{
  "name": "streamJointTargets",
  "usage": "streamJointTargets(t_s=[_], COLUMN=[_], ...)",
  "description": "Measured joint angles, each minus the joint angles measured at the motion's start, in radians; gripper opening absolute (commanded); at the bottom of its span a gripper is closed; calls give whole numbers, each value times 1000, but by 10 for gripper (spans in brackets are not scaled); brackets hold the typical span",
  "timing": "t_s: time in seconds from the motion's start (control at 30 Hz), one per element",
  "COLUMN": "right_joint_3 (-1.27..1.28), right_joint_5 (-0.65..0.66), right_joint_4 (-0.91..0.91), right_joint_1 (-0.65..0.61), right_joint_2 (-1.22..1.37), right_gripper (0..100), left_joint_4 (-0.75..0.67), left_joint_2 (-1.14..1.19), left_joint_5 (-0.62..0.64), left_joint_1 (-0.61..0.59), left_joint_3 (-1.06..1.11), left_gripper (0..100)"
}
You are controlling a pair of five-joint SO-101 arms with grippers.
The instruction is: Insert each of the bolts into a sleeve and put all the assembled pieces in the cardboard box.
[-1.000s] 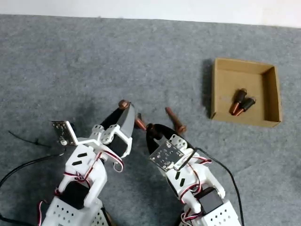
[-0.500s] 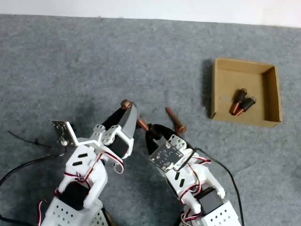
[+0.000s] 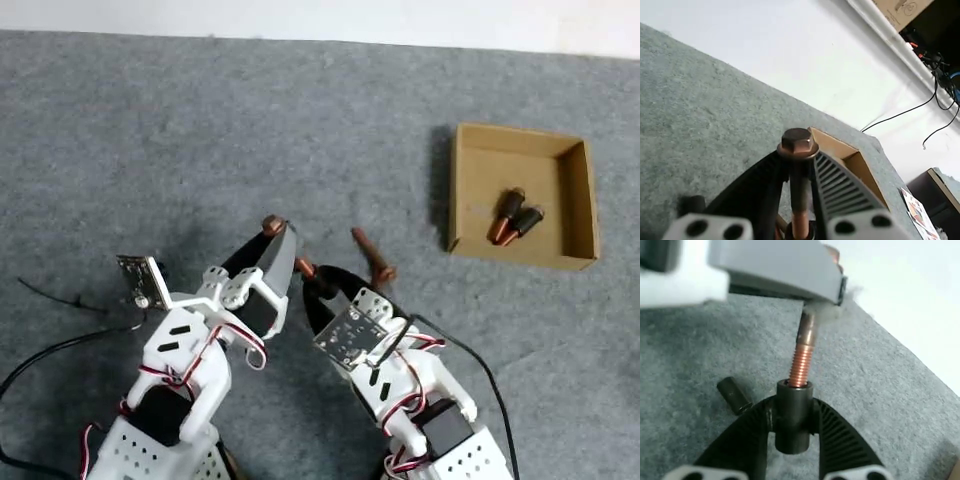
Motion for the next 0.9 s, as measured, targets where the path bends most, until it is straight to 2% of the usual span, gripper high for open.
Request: streamJointTargets(t_s=[0.47, 0.67, 0.9], right_joint_3=[0, 0, 0], right_joint_5=[0, 2, 2], right_joint_4=[0, 0, 2], right_joint_1=[11, 32, 37], right_joint_2=[2, 2, 2], right_gripper=[3, 3, 3], left_joint_4=[-2, 3, 52], left_joint_2=[-2, -8, -14], left_joint_5=[8, -106, -143], left_joint_1=[2, 9, 61], left_joint_3=[44, 44, 44], left_gripper=[4, 4, 4])
